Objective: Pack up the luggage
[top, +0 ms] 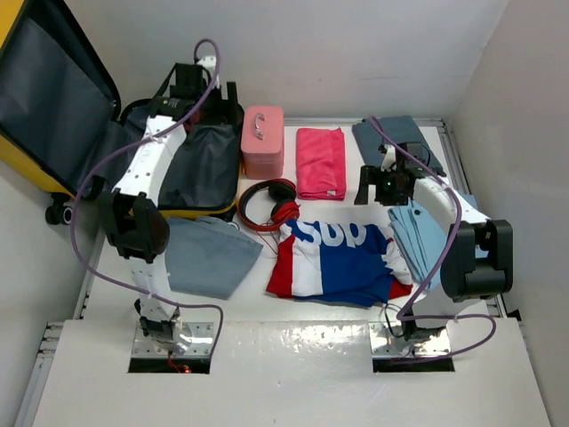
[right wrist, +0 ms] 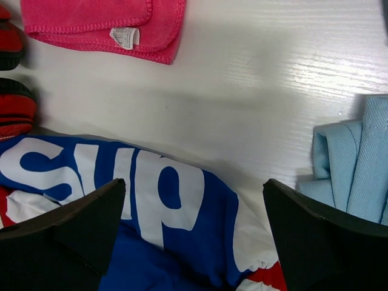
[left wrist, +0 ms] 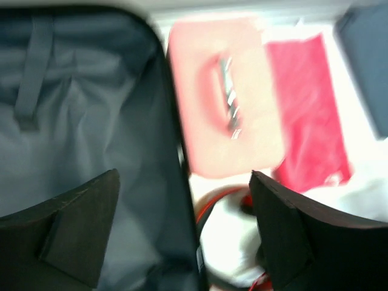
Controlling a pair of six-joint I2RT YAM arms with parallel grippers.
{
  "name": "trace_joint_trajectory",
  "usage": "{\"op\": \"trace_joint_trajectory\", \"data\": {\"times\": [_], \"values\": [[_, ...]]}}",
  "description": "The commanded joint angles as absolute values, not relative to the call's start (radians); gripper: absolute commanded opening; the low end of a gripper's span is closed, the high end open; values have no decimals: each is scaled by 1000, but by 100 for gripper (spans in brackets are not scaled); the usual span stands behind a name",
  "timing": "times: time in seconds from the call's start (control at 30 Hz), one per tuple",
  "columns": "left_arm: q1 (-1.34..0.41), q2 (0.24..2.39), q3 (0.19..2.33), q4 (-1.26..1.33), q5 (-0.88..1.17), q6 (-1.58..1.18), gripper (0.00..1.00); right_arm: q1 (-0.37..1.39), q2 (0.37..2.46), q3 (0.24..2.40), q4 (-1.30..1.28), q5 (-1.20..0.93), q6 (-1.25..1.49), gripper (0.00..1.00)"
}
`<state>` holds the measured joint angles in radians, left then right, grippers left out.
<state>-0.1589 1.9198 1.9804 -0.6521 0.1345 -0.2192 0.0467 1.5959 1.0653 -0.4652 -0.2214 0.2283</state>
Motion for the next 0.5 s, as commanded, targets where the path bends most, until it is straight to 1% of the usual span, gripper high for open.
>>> {"op": "trace_joint_trajectory", "data": {"times": [0.0,0.2,0.33,0.4,0.47], "values": [[-182,1992,2080,-620,161,-344,88,44,1591,1120,-452,-232,241,94],[-206,2114,2189,-620,140,-445,86,44,1600,1140,-466,-213,230,94],[-230,2178,2224,-598,120,-445,81,44,1606,1161,-468,-195,221,94],[-241,2210,2237,-598,129,-436,81,41,1611,1173,-465,-184,218,94],[-250,2229,2247,-589,129,-436,78,46,1617,1180,-463,-176,210,94]]}}
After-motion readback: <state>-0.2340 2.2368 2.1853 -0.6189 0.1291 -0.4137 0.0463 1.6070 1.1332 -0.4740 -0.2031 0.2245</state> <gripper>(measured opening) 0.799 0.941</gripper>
